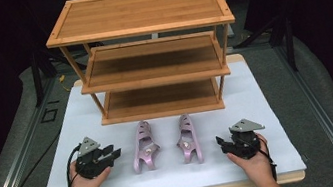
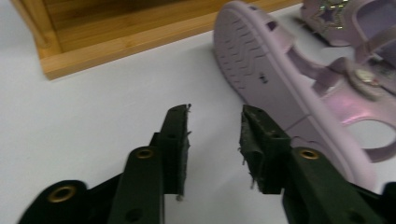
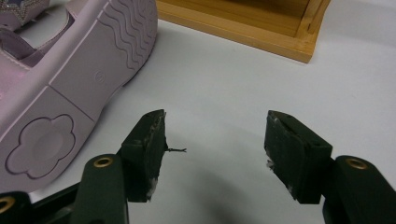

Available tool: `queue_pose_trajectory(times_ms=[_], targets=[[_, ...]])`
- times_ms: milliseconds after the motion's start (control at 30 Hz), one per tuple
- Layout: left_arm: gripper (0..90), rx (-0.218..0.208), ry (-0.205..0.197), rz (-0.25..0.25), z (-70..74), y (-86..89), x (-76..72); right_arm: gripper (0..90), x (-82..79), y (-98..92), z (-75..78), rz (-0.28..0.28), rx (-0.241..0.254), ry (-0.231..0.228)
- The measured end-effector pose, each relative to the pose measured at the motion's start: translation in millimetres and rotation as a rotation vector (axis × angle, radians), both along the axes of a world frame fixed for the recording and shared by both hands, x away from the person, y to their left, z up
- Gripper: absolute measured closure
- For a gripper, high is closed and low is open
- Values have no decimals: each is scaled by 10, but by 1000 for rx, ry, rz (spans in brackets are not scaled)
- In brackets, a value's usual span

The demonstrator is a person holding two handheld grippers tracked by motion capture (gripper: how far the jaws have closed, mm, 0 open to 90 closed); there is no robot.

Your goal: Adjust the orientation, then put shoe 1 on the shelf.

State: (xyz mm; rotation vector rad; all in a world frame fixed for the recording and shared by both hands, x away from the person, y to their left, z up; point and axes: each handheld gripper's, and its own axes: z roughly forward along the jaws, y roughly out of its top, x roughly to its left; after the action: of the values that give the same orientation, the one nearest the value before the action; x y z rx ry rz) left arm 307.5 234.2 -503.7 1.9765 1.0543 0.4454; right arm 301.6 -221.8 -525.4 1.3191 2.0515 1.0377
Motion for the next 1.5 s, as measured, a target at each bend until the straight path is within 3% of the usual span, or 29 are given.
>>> queue_pose_trajectory(times_ms=[267,667,833,1000,1267,1400,1500], targets=[[893,-13,-1,-62,144,-203,-101,382,3,-1,0,-2,5,1],[899,10,-11,-143,196,-467,-170,382,6,-11,2,-10,17,5],[899,50,-2,-158,140,-530,-155,382,8,-12,1,-9,18,6],[900,49,15,-154,96,-522,-132,382,9,-14,-1,-9,19,7],[900,65,3,-139,90,-463,-145,382,6,-42,6,-18,25,5],[900,74,15,-107,73,-345,-132,382,4,-55,13,-24,35,4],[900,86,49,-61,20,-218,-89,382,7,-60,12,-24,37,5]])
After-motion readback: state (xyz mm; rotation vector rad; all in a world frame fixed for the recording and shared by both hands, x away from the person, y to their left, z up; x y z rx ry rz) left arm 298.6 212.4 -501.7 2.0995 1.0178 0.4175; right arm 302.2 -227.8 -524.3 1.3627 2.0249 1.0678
